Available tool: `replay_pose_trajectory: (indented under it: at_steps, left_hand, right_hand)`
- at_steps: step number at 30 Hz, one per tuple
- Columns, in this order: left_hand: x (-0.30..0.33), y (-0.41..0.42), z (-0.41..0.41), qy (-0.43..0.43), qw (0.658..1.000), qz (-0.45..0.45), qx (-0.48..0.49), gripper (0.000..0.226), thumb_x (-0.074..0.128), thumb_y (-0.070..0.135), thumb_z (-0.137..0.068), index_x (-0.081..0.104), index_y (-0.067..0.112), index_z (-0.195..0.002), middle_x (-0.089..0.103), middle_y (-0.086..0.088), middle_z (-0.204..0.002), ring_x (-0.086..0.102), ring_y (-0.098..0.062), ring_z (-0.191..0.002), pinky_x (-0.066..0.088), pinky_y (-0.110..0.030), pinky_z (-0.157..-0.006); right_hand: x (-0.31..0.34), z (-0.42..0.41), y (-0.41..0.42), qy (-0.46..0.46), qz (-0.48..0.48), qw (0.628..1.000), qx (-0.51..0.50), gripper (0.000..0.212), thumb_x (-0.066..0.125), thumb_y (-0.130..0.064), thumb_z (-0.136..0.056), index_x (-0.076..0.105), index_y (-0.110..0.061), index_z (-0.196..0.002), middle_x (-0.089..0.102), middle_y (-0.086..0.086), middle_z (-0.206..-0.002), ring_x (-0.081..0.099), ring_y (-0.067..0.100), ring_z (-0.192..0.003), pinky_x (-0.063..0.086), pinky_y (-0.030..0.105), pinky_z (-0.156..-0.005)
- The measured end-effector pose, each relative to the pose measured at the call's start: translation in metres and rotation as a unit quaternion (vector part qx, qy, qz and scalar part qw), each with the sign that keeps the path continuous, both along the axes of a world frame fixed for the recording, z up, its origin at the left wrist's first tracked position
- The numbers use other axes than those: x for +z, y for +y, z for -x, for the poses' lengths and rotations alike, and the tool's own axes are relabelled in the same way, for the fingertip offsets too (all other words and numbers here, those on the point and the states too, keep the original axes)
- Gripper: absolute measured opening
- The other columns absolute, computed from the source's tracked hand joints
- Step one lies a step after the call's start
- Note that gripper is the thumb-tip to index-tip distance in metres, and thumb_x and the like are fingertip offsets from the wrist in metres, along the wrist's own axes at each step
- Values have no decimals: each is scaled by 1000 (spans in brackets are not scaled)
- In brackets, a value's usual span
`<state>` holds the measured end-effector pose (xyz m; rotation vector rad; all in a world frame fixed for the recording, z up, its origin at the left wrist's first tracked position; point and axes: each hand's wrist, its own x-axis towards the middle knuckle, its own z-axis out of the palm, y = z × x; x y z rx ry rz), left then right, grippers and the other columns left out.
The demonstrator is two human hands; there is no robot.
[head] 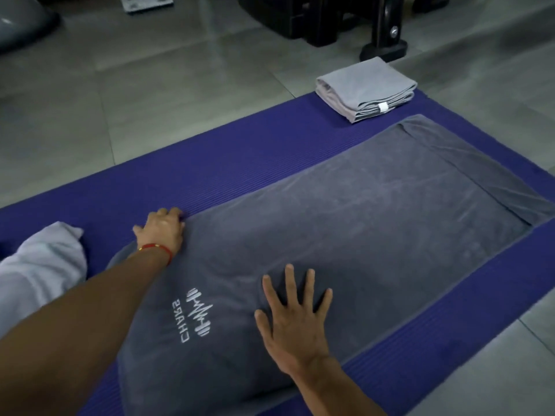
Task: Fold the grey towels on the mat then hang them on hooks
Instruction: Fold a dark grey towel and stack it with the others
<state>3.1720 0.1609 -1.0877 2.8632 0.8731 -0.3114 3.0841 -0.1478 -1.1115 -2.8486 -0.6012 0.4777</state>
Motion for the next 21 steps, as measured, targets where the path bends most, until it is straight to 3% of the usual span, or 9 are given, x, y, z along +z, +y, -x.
replay_pose_trajectory:
  at_steps: [2,4,6,8,11,13,16,19,21]
  left_hand:
    - [3,5,-13,61,997,1,35,39,46,33,-104,50,11,-136,48,-15,-141,40,-37,-134,28,-71,-107]
    - [8,14,-21,97,994,8,43,42,43,31,-104,48,8,-138,46,-17,-144,39,-39,-136,23,-70,-111]
    - [9,24,-25,78,995,-2,61,43,40,28,-104,42,6,-142,47,-22,-145,41,-43,-135,20,-68,-112]
    - [7,25,-23,67,994,-6,81,46,38,30,-106,37,7,-146,46,-23,-146,37,-43,-138,24,-66,-111]
    - [-3,22,-7,13,998,2,58,38,46,32,-104,44,9,-135,47,-20,-140,37,-42,-133,32,-66,-104]
    - [-9,27,16,-45,998,-28,45,33,52,26,-101,48,10,-129,46,-21,-133,40,-42,-126,35,-66,-100]
    - [-13,42,71,-105,983,-138,-54,36,51,10,-95,51,10,-131,44,-25,-133,44,-44,-118,40,-63,-93]
    - [-24,39,134,-98,965,-133,-203,47,39,14,-91,46,14,-138,48,-21,-139,51,-43,-122,40,-58,-100]
    - [-29,32,172,-45,970,-100,-218,63,38,16,-85,40,14,-148,47,-18,-148,50,-41,-130,42,-55,-106]
  right_hand:
    - [-1,-3,-6,6,16,1000,10,64,35,-64,-92,46,-37,-149,40,12,-160,35,52,-143,28,80,-105]
    - [1,-5,-7,8,15,1000,12,66,30,-65,-93,40,-39,-152,33,11,-163,29,51,-146,26,79,-105]
    - [2,-6,-7,12,6,1000,15,72,13,-69,-90,15,-45,-159,2,8,-171,-5,49,-153,2,78,-112]
    - [3,-6,-9,35,-5,999,21,79,-3,-72,-82,-12,-48,-156,-29,2,-166,-34,42,-147,-18,73,-111]
    - [5,-8,-15,47,-7,998,44,82,-2,-75,-78,-23,-49,-153,-41,0,-160,-44,38,-142,-23,72,-109]
    - [-1,-5,-18,32,1,998,54,80,5,-73,-85,-13,-46,-158,-31,3,-165,-34,40,-147,-16,76,-110]
    - [-4,19,-12,-9,9,997,72,68,21,-59,-98,18,-35,-161,7,8,-171,6,45,-154,11,82,-109]
    - [-7,65,1,-26,-69,982,175,64,37,-59,-98,31,-36,-157,15,1,-170,11,42,-155,11,76,-111]
    - [-10,100,13,-26,-103,964,244,66,50,-59,-91,42,-34,-152,21,-1,-169,15,39,-155,14,73,-111]
